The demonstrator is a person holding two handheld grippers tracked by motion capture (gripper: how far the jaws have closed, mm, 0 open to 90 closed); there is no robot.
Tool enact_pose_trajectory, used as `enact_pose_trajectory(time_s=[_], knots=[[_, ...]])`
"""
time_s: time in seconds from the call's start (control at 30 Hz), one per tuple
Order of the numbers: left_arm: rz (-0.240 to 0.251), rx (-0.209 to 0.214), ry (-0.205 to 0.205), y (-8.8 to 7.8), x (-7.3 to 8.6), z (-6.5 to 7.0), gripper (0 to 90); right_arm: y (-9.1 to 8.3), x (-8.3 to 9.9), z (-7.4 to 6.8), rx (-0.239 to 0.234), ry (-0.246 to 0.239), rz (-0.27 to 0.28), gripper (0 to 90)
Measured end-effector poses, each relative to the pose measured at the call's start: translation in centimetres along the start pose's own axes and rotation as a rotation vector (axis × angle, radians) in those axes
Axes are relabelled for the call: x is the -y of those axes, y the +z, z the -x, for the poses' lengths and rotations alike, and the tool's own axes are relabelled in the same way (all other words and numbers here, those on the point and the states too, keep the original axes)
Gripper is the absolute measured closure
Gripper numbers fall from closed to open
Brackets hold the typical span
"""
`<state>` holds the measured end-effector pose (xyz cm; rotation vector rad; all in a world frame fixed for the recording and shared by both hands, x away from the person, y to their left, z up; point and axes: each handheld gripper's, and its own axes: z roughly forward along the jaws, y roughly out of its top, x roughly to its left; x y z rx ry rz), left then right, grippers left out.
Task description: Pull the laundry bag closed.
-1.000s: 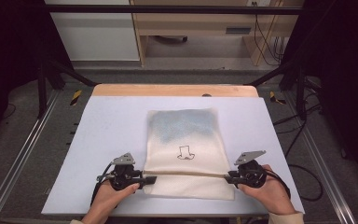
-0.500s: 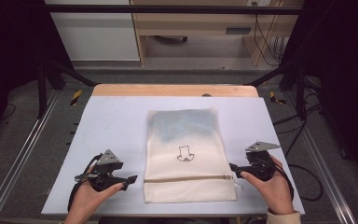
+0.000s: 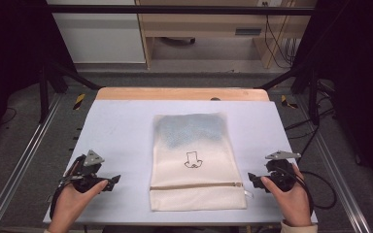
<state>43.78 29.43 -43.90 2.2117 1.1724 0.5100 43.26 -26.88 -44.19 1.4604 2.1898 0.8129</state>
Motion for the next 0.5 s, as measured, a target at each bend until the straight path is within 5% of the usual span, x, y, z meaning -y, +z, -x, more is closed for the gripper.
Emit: enact_pose_trajectory(time_s=[0.33,0.5], knots=[[-0.034,-0.073,-0.060,-0.1,1.8,-2.9,8.0,-0.1,1.7,0.3,0.045,0.006,0.018,9.5],[-0.007,-0.070,-0.024,0.6,1.5,-2.6,7.3,-0.2,1.8,0.3,0.049,0.008,0.023,10.0]])
